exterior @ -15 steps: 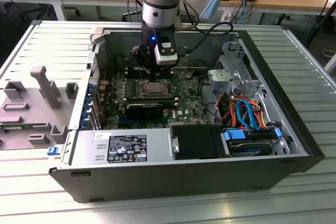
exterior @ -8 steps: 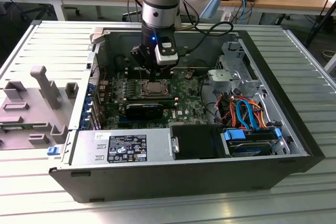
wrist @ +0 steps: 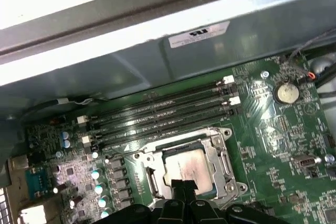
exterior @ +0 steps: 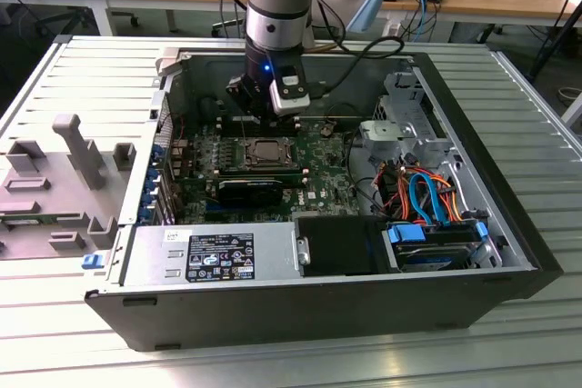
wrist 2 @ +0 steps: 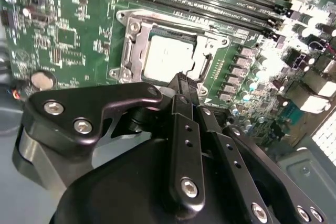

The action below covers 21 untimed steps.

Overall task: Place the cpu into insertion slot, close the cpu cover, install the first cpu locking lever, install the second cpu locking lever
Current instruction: 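Install the first cpu locking lever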

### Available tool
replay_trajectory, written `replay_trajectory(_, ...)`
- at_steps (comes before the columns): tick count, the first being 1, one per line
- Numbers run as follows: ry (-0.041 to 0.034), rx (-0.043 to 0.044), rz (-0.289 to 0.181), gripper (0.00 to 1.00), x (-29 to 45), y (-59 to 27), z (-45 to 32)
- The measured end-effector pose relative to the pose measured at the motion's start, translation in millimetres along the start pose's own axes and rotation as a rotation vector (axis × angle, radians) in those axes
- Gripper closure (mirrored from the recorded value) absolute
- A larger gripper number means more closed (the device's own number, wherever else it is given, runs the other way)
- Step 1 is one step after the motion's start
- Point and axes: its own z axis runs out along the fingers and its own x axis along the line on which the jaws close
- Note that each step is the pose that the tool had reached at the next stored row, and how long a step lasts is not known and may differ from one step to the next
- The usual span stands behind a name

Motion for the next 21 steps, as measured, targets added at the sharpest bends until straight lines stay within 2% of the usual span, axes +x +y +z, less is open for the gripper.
replay_trajectory(3, 0.0035, -0.0048, -0.047, 0.89, 0.0, 0.0, 0.1)
replay_trajectory(7, 0.0059, -0.0039, -0.094, 0.89, 0.0, -0.1, 0.0)
replay_trajectory(21, 0.009, 0.0018, -0.176, 0.89, 0.0, 0.0, 0.0)
